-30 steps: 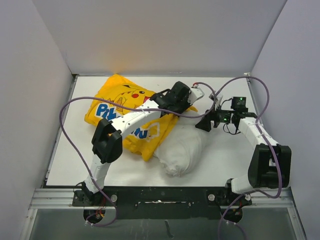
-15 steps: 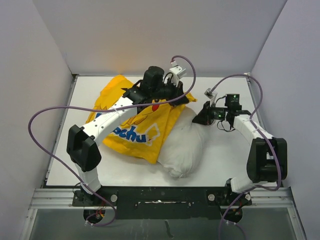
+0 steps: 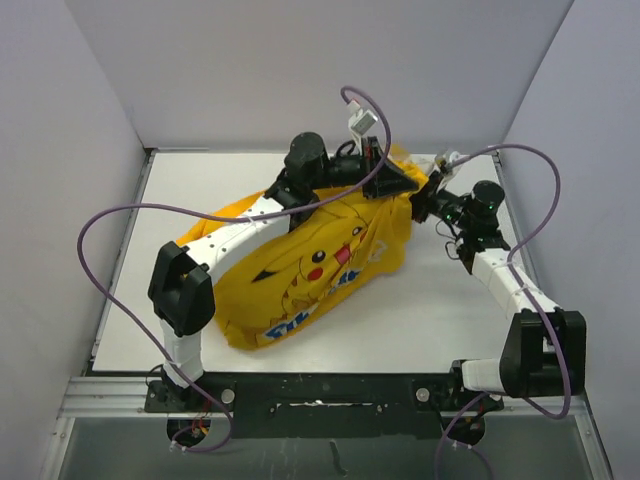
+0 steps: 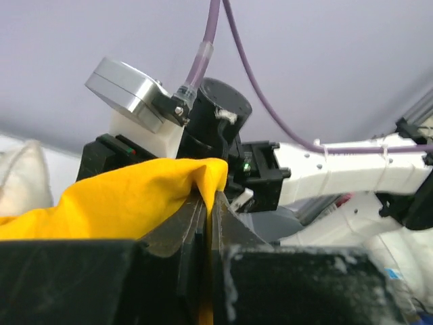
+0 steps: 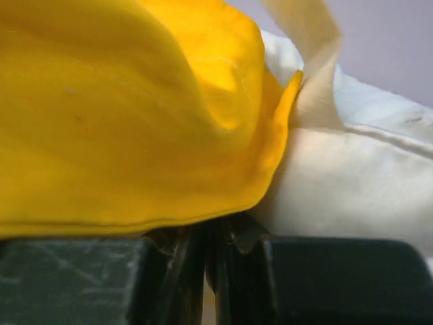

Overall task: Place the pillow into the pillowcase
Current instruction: Stuff the pillow into the pillowcase.

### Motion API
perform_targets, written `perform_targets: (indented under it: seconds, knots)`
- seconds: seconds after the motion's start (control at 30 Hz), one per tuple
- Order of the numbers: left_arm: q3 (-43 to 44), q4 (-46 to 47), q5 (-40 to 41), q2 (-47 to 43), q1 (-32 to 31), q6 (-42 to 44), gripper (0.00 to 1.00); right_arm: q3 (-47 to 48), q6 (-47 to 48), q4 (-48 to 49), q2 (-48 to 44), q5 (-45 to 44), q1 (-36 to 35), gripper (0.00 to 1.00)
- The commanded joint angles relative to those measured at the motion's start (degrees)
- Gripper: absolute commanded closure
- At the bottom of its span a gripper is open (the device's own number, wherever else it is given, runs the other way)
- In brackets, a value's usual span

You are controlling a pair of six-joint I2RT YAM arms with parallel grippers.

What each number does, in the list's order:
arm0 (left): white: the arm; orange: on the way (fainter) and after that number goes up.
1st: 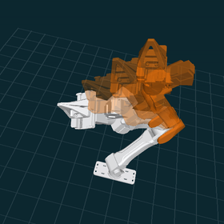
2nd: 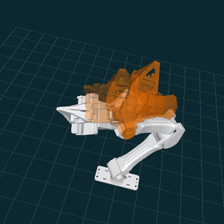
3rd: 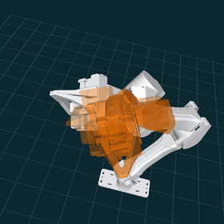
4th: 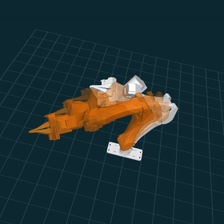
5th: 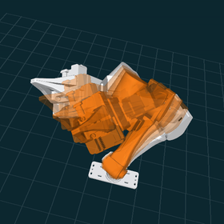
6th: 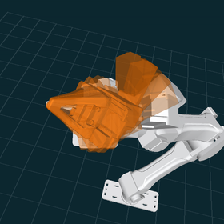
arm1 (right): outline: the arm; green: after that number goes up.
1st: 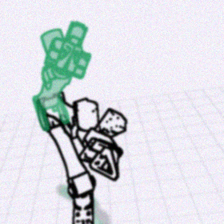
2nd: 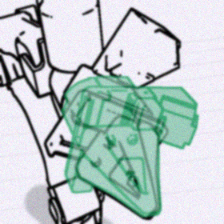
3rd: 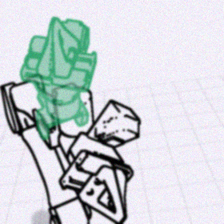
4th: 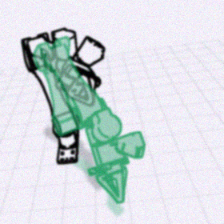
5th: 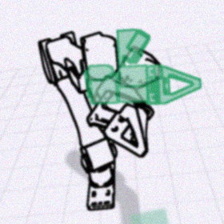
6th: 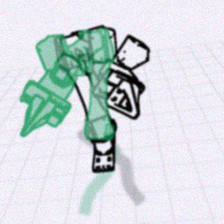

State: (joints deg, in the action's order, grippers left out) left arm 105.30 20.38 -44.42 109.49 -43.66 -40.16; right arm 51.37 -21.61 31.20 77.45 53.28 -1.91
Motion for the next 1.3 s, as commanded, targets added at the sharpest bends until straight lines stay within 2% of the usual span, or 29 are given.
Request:
perform_targets:
  seconds: [0.0,0.03,0.1,0.17,0.23,0.27,0.3,0.4,0.47,0.57,0.7,0.83,0.87,0.9,0.93,0.97,1.03,1.07,1.17,1.27]
  knots:
    - [-17.09,28.24,-1.19,-1.01,2.27,-9.67,1.0,-9.45,19.51,-15.95,-0.43,3.63,-0.69,0.9]
    - [-21.22,32.2,-0.75,-0.57,3.15,-11.09,1.0,-9.36,21.08,-17.86,-0.5,6.75,1.52,0.86]
    - [-29.88,40.35,-0.5,0.67,3.93,-13.86,1.0,-3.92,28.4,-32.72,-0.58,14.84,6.33,0.81]
    - [-34.67,45.37,-0.47,1.15,3.81,-14.04,1.0,4.77,49.09,-57.9,-1.17,18.75,9.24,0.71]
    - [-37.64,46.42,-1.27,0.77,3.26,-12.7,1.0,11.64,69.82,-77.61,-1.89,18.4,11.14,0.54]
    - [-38.49,46.12,-1.79,0.28,2.93,-11.9,1.0,14.29,76.41,-83.56,-2.42,18.14,12.85,0.44]
    - [-39.04,45.5,-2.41,-0.17,2.73,-10.99,1.0,16.32,79.11,-86.78,-3.0,18.25,15.02,0.36]
    - [-39.79,42.89,-4.48,-2.58,2.02,-8.27,1.0,20.25,79.14,-87.08,-3.94,17.6,20.04,0.1]
    - [-39.53,40.96,-5.67,-3.98,1.41,-6.84,1.0,21.58,76.62,-83.22,-2.61,14.08,19.94,0.01]
    - [-38.93,37.94,-7.15,-6.07,-0.26,-4.26,1.0,22.51,78.08,-79.07,1.1,14.87,17.6,0.02]
    - [-38.46,35.65,-8.4,-7.77,-1.74,-2.8,1.0,21.57,88.12,-76.5,5.51,13.73,6.42,0.02]
    - [-37.53,31.87,-9.81,-10.94,-1.12,-1.29,1.0,19.72,83.44,-67.49,7.73,13.39,0.29,0.01]
    - [-36.58,29.08,-9.96,-11.8,-0.58,0.25,1.0,19.66,82.43,-66.97,7.68,13.8,-0.97,0.11]
    - [-35.18,25.59,-9.82,-12.61,0.23,1.63,1.0,19.41,80.42,-66.48,7.26,14.27,-2.07,0.35]
    - [-33.2,21.49,-9.33,-12.94,1.29,2.26,1.0,18.54,76.02,-64.2,5.95,13.41,-3.29,0.73]
    - [-30.67,17.55,-9.21,-12.69,2.55,2.16,1.0,16.47,68.39,-59.39,2.56,10.59,-4.52,0.88]
    - [-23.69,12.25,-8.37,-11.07,5.33,0.0,1.0,8.4,52.49,-43.95,-5.21,5.03,-5.29,1.0]
    - [-20.64,10.76,-7.7,-9.98,6.5,-1.06,1.0,4.28,43.91,-34.79,-8.52,1.43,-5.23,1.0]
    - [-8.1,1.73,-3.83,-5.74,8.12,2.4,1.0,4.11,30.39,-31.67,-10.94,-3.36,-2.86,1.0]
    - [8.49,-7.25,-1.99,2.11,7.35,4.24,1.0,5.11,24.05,-30.88,-11.23,-3.59,0.67,1.0]
